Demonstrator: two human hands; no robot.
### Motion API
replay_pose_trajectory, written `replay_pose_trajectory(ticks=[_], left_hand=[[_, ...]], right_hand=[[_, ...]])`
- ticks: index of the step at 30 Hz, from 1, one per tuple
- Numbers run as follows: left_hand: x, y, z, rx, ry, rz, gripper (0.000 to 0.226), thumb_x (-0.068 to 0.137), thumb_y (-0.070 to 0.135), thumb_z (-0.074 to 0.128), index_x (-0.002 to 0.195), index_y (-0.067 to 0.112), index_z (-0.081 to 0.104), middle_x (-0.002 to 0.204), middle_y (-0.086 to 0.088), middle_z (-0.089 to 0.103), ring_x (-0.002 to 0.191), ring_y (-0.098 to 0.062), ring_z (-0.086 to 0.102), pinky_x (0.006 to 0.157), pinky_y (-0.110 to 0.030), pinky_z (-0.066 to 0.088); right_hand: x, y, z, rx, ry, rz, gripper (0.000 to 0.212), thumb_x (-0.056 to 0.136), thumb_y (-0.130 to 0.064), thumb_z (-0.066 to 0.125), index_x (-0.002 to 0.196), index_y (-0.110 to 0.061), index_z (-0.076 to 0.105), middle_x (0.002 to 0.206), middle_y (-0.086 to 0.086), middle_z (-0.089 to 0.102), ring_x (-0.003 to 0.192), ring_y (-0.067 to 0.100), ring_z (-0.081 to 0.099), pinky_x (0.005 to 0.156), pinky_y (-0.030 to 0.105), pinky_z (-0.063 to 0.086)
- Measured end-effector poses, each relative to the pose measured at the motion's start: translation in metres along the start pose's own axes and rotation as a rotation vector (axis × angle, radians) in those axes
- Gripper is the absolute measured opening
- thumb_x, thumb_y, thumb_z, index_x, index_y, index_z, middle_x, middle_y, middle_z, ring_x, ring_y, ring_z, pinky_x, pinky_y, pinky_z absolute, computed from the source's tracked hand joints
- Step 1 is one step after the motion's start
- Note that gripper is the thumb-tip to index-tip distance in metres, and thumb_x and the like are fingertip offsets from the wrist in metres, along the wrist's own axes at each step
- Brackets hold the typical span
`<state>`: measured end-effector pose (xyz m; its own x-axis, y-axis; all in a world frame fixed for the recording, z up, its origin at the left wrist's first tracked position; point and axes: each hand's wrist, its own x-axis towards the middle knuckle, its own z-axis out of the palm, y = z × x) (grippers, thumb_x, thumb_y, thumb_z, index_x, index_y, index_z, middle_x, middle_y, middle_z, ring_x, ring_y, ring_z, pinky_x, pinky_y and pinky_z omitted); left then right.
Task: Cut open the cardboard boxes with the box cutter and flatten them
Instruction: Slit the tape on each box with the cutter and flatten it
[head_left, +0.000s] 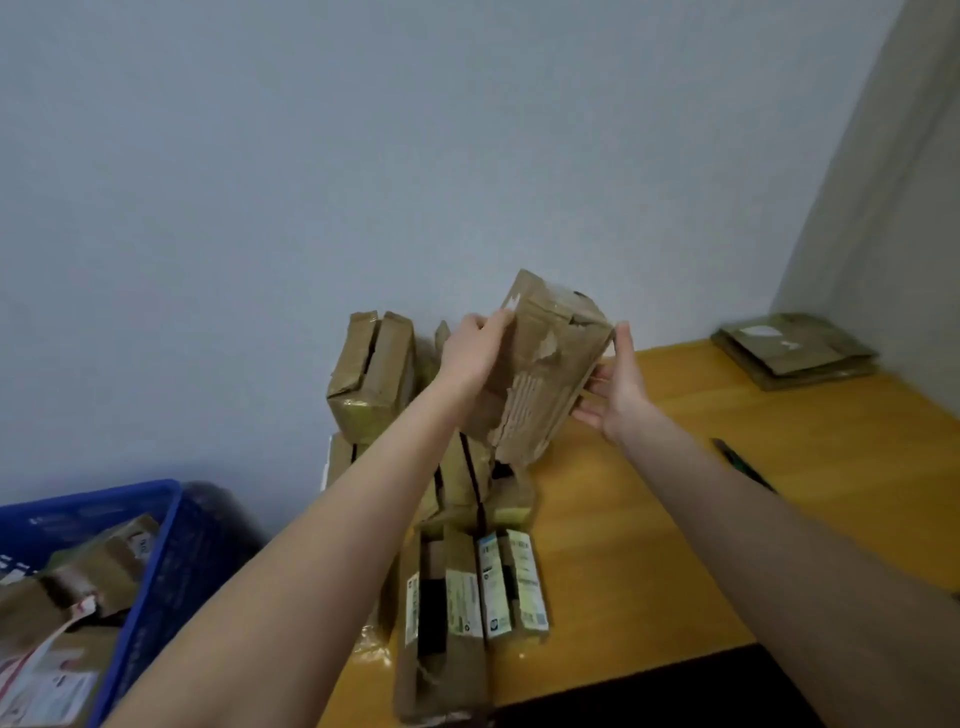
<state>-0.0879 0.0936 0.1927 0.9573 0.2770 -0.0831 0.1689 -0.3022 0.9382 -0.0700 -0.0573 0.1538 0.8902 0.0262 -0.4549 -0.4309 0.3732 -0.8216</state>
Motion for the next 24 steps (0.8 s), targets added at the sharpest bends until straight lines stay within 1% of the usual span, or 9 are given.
replay_pose_trajectory(ticks=[2,4,8,10,13,15,17,21,24], left_hand=[[0.000,-0.001,0.023,-0.156,-0.068,-0.084,0.054,0.096,0.054,0.044,0.129,0.011,0.051,0.127,-0.005,0.058,0.117,-0.025,0.053,0.090,-0.038,0.038],[0.000,-0.003,0.047,-0.200,-0.142,-0.133,0.068,0.095,0.059,0.041,0.143,0.011,0.041,0.139,-0.008,0.052,0.126,-0.028,0.049,0.095,-0.041,0.034],[0.004,-0.012,0.096,-0.124,-0.186,-0.156,0.077,0.091,0.066,0.042,0.150,0.017,0.031,0.145,-0.011,0.045,0.123,-0.025,0.049,0.096,-0.042,0.035],[0.007,-0.022,0.120,-0.094,-0.194,-0.152,0.083,0.088,0.068,0.045,0.153,0.023,0.023,0.152,-0.009,0.037,0.132,-0.029,0.043,0.105,-0.045,0.036],[0.012,-0.038,0.157,-0.054,-0.201,-0.204,0.084,0.084,0.074,0.043,0.154,0.034,0.018,0.157,-0.003,0.029,0.138,-0.031,0.036,0.111,-0.052,0.034],[0.013,-0.047,0.179,-0.026,-0.199,-0.265,0.071,0.089,0.071,0.037,0.149,0.032,0.031,0.150,-0.001,0.036,0.134,-0.030,0.039,0.105,-0.050,0.037],[0.014,-0.053,0.197,-0.037,-0.184,-0.317,0.051,0.093,0.065,0.040,0.128,0.028,0.046,0.129,0.000,0.048,0.118,-0.026,0.048,0.094,-0.046,0.044],[0.019,-0.074,0.220,-0.017,-0.048,-0.328,0.027,0.093,0.039,0.060,0.104,0.015,0.055,0.103,-0.002,0.057,0.094,-0.019,0.052,0.080,-0.034,0.044],[0.023,-0.084,0.227,0.049,0.026,-0.327,0.018,0.090,0.022,0.065,0.102,0.011,0.056,0.096,-0.002,0.058,0.090,-0.019,0.053,0.075,-0.030,0.044]], right_hand=[[0.005,-0.005,-0.030,0.016,0.013,0.019,0.062,0.087,-0.069,0.045,0.119,-0.017,0.055,0.111,0.006,0.056,0.108,0.034,0.054,0.080,0.044,0.051],[0.012,-0.005,-0.058,0.003,0.017,0.043,0.060,0.083,-0.064,0.057,0.121,-0.018,0.058,0.115,0.007,0.060,0.108,0.034,0.057,0.085,0.047,0.052],[0.035,-0.002,-0.105,-0.114,-0.042,0.049,0.049,0.085,-0.030,0.064,0.131,-0.016,0.054,0.117,0.009,0.064,0.104,0.030,0.061,0.080,0.041,0.053],[0.043,0.000,-0.127,-0.234,-0.076,-0.007,0.059,0.085,-0.009,0.059,0.139,-0.023,0.043,0.120,0.006,0.058,0.105,0.027,0.057,0.076,0.040,0.053],[0.056,0.009,-0.156,-0.443,-0.124,-0.103,0.097,0.079,0.011,0.057,0.153,-0.032,0.012,0.132,0.002,0.050,0.109,0.021,0.055,0.073,0.031,0.053],[0.068,0.016,-0.172,-0.575,-0.150,-0.126,0.102,0.080,0.010,0.060,0.154,-0.035,0.005,0.134,-0.001,0.046,0.113,0.019,0.051,0.075,0.029,0.052],[0.081,0.023,-0.186,-0.622,-0.180,-0.134,0.096,0.081,0.002,0.066,0.153,-0.036,0.014,0.135,-0.001,0.048,0.115,0.019,0.051,0.081,0.032,0.052],[0.096,0.032,-0.197,-0.488,-0.126,-0.140,0.054,0.085,-0.026,0.071,0.133,-0.032,0.045,0.120,-0.002,0.057,0.103,0.014,0.057,0.069,0.023,0.047],[0.108,0.036,-0.194,-0.439,0.019,-0.095,0.033,0.089,-0.039,0.065,0.114,-0.022,0.050,0.112,-0.002,0.058,0.092,0.013,0.055,0.073,0.028,0.045]])
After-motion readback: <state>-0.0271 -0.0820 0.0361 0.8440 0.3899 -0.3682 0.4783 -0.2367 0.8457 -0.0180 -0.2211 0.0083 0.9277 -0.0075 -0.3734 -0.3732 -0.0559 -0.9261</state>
